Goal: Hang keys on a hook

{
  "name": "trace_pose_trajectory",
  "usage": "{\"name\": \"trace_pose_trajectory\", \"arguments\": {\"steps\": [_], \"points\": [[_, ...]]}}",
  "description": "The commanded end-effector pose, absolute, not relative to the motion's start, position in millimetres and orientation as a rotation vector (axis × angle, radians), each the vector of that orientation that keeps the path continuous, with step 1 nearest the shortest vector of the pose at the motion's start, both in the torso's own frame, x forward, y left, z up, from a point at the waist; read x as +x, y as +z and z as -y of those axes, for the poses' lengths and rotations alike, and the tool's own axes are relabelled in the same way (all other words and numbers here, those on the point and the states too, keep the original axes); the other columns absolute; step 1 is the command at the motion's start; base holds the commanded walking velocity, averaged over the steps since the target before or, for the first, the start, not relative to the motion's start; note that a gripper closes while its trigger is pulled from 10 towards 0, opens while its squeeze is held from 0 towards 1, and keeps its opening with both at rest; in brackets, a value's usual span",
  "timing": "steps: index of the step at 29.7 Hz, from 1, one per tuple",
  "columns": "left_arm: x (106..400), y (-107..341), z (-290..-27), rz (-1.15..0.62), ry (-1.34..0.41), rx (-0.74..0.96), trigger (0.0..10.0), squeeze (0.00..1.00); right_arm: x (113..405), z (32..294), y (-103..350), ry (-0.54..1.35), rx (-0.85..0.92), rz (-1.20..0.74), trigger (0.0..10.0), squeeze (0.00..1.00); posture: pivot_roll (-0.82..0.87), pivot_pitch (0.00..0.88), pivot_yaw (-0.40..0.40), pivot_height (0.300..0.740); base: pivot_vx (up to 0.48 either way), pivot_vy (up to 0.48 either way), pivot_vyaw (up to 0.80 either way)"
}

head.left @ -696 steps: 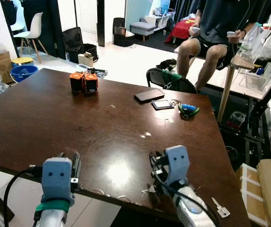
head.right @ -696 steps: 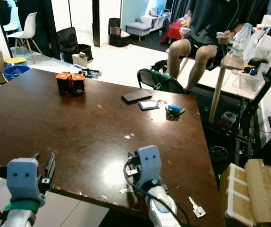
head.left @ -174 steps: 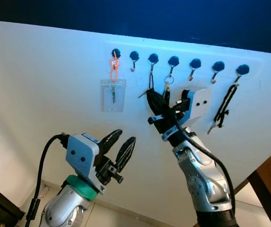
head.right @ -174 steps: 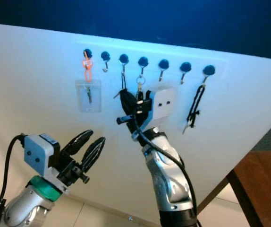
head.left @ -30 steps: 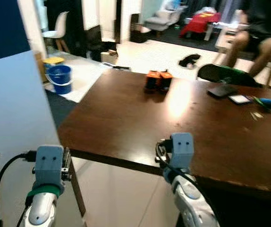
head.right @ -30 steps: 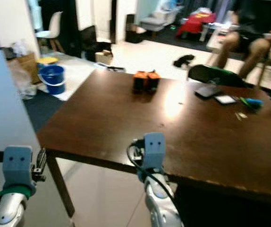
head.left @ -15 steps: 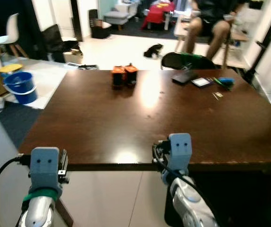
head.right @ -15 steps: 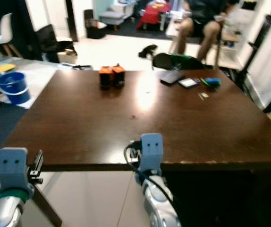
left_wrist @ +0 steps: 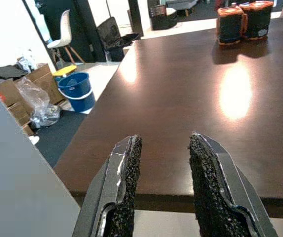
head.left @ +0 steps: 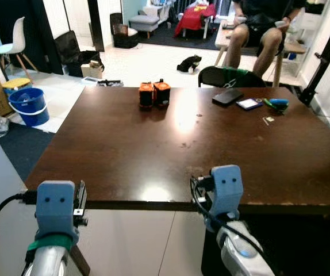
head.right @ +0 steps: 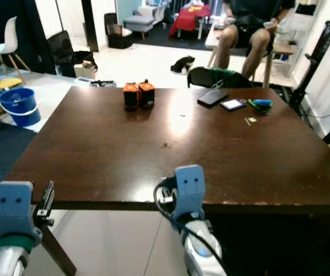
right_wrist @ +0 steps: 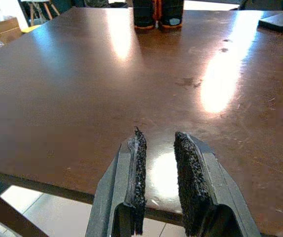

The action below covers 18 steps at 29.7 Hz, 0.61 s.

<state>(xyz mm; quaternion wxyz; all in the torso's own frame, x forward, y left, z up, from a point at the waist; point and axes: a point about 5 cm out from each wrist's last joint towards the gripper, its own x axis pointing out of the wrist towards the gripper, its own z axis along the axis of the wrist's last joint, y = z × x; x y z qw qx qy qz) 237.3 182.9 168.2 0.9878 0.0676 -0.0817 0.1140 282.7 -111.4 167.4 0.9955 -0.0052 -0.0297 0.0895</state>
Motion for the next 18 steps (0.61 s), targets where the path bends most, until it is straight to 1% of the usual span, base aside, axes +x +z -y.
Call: {"name": "trace_pose_trajectory", "arguments": {"steps": [1, 7, 18], "points": [[234.4, 167.5, -184.0, 0.152, 0.235, 0.149, 10.0, 0.00, 279.7, 111.3, 165.6, 0.181, -0.007, 0.046, 10.0, 0.00, -0.09, 0.088, 0.119, 0.740, 0.000, 0.000, 0.00], [227.0, 172.4, -185.5, 0.156, 0.237, 0.138, 10.0, 0.00, 271.8, 114.5, 168.4, 0.172, 0.016, 0.046, 10.0, 0.00, -0.09, 0.090, 0.127, 0.740, 0.000, 0.000, 0.00], [223.0, 174.7, -184.8, 0.144, 0.233, 0.141, 10.0, 0.00, 266.9, 115.3, 170.4, 0.171, 0.019, 0.041, 10.0, 0.00, -0.09, 0.085, 0.128, 0.740, 0.000, 0.000, 0.00]]}}
